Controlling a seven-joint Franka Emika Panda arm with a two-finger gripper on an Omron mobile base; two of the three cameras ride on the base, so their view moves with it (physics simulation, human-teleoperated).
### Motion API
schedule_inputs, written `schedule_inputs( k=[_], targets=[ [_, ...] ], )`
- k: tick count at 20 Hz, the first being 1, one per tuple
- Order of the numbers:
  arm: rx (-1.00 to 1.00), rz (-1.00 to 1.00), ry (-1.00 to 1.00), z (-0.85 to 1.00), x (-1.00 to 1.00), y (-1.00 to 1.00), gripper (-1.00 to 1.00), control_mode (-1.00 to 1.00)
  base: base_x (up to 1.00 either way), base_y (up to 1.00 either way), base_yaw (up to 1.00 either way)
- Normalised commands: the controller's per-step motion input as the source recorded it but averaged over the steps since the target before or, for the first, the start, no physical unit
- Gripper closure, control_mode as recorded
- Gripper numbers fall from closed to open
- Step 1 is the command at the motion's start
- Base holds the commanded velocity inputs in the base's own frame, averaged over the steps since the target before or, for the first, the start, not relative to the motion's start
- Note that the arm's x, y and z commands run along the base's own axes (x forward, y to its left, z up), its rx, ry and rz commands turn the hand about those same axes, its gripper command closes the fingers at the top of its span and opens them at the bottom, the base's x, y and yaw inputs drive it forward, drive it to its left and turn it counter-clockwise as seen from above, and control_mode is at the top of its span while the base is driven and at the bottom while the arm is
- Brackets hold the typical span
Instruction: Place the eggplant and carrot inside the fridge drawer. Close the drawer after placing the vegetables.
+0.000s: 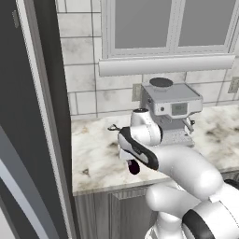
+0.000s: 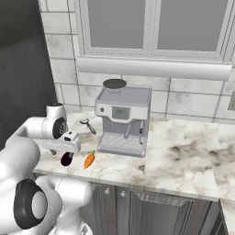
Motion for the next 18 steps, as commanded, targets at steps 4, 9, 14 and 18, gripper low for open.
schedule_inputs(
  k=[4, 9, 14, 18],
  targets=[
    [0.0, 0.0, 0.0, -0.27, 0.11, 0.16, -1.0, -1.0, 0.0, 0.0, 0.0],
    [0.0, 0.01, 0.0, -0.27, 0.05, 0.05, -1.0, -1.0, 0.0, 0.0, 0.0],
    [0.0, 0.01, 0.0, -0.18, 0.14, 0.0, -1.0, -1.0, 0.0, 0.0, 0.0],
    [0.0, 0.03, 0.01, -0.01, 0.25, 0.0, -1.0, -1.0, 0.0, 0.0, 0.0]
  ],
)
